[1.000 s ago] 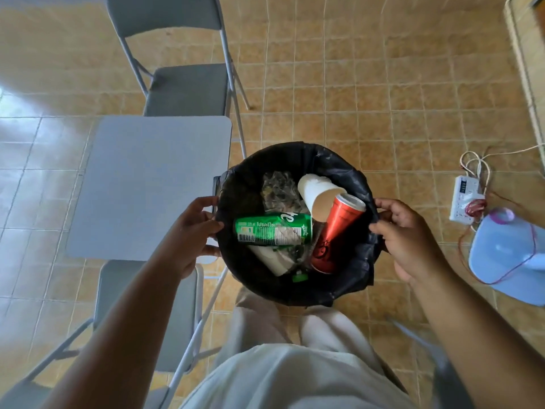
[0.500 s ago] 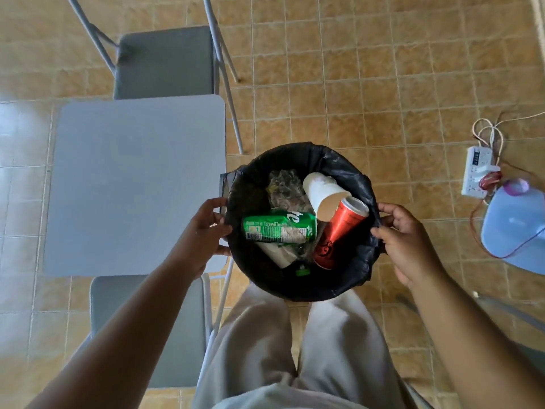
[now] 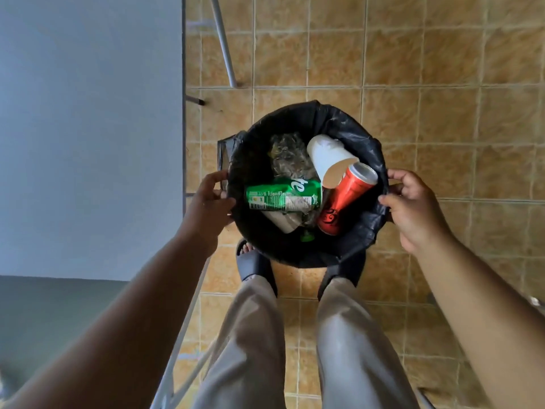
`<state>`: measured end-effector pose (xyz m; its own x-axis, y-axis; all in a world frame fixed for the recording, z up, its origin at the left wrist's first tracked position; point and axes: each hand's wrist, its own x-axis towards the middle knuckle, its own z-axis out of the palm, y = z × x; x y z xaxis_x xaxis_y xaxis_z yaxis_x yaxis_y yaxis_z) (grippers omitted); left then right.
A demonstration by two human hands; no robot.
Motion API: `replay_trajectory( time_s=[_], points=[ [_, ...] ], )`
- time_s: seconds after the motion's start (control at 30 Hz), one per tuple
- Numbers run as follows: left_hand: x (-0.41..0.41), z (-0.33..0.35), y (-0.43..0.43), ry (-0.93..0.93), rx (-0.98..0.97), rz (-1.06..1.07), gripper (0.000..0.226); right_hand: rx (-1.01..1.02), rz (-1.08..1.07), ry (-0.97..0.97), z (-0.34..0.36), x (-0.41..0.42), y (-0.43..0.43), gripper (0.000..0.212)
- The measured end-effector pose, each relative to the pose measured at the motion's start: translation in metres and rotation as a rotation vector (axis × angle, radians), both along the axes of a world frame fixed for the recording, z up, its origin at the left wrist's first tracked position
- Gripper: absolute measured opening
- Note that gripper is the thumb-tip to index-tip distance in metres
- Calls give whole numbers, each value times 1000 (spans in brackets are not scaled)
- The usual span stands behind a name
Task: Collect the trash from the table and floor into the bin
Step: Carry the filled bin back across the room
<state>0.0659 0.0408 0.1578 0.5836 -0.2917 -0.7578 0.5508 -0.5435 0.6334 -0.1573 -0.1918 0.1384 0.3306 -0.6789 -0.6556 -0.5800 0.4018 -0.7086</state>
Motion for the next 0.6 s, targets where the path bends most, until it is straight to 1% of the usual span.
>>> replay_trajectory(
  time_s=[0.13, 0.27, 0.33, 0.4, 0.47, 0.6],
  points=[
    [0, -69, -1, 37, 56, 72, 54, -8, 26, 30, -76, 14, 0, 51],
    [10, -120, 0, 47, 94, 81, 57, -11, 90, 70, -131, 28, -2, 50],
    [15, -138, -2, 46, 98, 73, 59, -7, 120, 93, -147, 36, -4, 50],
    [19, -152, -4, 23, 117, 124, 61, -4, 134, 112, -158, 43, -6, 50],
    [20, -164, -7, 13, 113, 166, 63, -12, 134, 133, -166, 46, -9, 49],
    [20, -178, -8, 7, 131, 176, 63, -30, 145, 158, -174, 50, -13, 48]
  ],
)
